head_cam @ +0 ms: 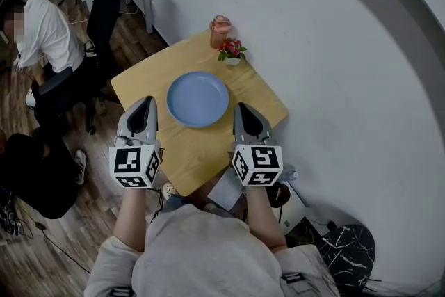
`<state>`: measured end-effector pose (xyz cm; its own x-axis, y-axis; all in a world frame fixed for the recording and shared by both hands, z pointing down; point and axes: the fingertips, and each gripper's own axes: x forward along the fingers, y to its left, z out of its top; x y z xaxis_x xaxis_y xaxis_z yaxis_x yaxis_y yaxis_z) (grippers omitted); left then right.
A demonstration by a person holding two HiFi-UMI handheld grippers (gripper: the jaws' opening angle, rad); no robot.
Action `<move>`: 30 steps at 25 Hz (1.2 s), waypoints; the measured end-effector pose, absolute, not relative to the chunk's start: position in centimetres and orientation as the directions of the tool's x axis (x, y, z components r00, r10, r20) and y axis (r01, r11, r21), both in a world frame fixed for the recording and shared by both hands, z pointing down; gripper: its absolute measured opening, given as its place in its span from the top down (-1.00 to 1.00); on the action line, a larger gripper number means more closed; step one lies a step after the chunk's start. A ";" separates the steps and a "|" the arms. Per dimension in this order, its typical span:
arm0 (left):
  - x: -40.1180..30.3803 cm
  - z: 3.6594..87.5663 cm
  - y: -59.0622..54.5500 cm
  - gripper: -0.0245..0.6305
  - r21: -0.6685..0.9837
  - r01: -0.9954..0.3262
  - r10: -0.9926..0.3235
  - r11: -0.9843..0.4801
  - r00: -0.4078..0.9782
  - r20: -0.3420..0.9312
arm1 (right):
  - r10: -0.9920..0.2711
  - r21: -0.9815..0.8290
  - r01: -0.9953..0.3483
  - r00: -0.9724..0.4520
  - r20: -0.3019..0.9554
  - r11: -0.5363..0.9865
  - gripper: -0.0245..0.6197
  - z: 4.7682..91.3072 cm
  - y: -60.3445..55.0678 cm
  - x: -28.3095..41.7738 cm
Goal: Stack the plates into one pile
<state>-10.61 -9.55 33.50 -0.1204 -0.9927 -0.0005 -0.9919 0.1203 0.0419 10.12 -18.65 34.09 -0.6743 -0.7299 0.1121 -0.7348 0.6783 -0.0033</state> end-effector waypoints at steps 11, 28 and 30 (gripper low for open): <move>-6.4 27.4 -5.8 0.74 -0.013 -0.990 -0.982 0.139 -0.136 -0.135 | -0.707 0.052 -0.706 -0.707 -0.013 0.706 0.91 28.8 -15.7 14.1; -2.5 24.8 -1.6 0.74 -0.013 -0.981 -0.959 0.191 -0.184 -0.214 | -0.693 0.071 -0.699 -0.715 -0.097 0.711 0.91 26.2 -12.4 18.8; -2.2 24.7 -1.3 0.74 -0.010 -0.982 -0.960 0.190 -0.183 -0.214 | -0.692 0.067 -0.699 -0.714 -0.103 0.712 0.91 26.0 -12.2 19.1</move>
<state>-2.17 -1.32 24.73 -0.1831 -0.9595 -0.2140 -0.9818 0.1895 -0.0099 19.14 -12.15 26.03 -0.7143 -0.6923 -0.1027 -0.6994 0.7116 0.0674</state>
